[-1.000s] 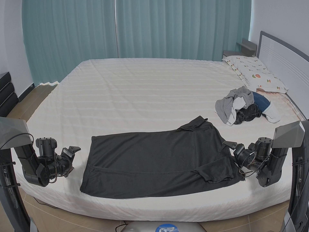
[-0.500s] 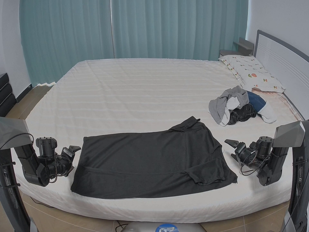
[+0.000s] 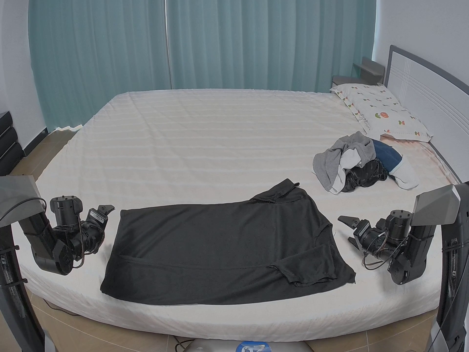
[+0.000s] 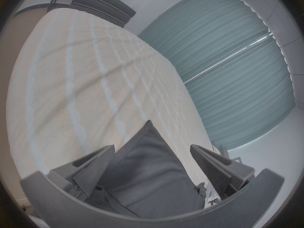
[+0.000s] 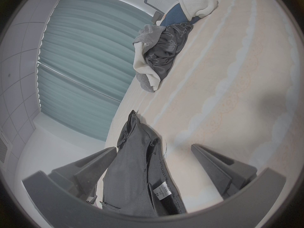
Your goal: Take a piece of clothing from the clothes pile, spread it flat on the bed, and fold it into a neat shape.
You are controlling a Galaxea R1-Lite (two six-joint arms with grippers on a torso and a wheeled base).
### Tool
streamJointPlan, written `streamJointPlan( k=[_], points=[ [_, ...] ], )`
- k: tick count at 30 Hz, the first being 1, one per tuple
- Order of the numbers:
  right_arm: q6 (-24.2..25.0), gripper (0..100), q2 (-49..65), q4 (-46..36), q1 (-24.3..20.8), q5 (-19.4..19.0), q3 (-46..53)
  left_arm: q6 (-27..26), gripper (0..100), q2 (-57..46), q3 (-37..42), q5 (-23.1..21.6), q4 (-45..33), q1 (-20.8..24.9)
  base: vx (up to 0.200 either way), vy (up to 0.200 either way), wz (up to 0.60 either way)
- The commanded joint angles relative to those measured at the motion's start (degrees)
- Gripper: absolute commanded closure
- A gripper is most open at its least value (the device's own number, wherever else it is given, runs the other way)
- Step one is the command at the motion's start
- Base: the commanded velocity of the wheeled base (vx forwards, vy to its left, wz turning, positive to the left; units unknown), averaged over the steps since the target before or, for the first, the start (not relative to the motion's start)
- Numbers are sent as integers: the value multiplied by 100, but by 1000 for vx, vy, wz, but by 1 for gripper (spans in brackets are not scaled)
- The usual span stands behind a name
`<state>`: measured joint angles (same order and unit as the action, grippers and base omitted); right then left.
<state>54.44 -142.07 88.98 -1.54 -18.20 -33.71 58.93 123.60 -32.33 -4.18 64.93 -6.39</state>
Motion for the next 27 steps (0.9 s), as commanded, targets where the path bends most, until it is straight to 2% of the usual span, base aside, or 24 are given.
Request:
streamJointPlan(
  k=[1, 3, 7, 12, 16, 18, 27],
  points=[
    [-13, 0, -40, 67, -92, 10, 13, -250, 0, -143, -423, -118, -112, 6, 0, 0, 0],
    [-39, 0, -75, 67, -128, 45, 40, -444, 0, -47, -915, -136, -428, -3, 0, 0, 0],
    [-48, 0, -110, 67, -172, 194, 13, -470, 0, 428, -1970, -171, -1307, 6, 0, 0, 0],
    [-65, 0, -110, 67, -189, 194, 22, -725, 0, 1219, -2867, -180, -1457, 6, 0, 0, 0],
    [-83, 0, -137, 67, -233, 203, 22, -1085, 0, 1412, -2919, -399, -1527, -3, 0, 0, 0],
    [-118, 0, -163, 67, -242, 203, 22, -1507, 0, 1509, -2911, -452, -1580, -20, 0, 0, 0],
    [-197, 0, -172, 67, -251, 194, 40, -1560, 0, 1685, -2955, -487, -1536, -73, 0, 0, 0]
  ],
)
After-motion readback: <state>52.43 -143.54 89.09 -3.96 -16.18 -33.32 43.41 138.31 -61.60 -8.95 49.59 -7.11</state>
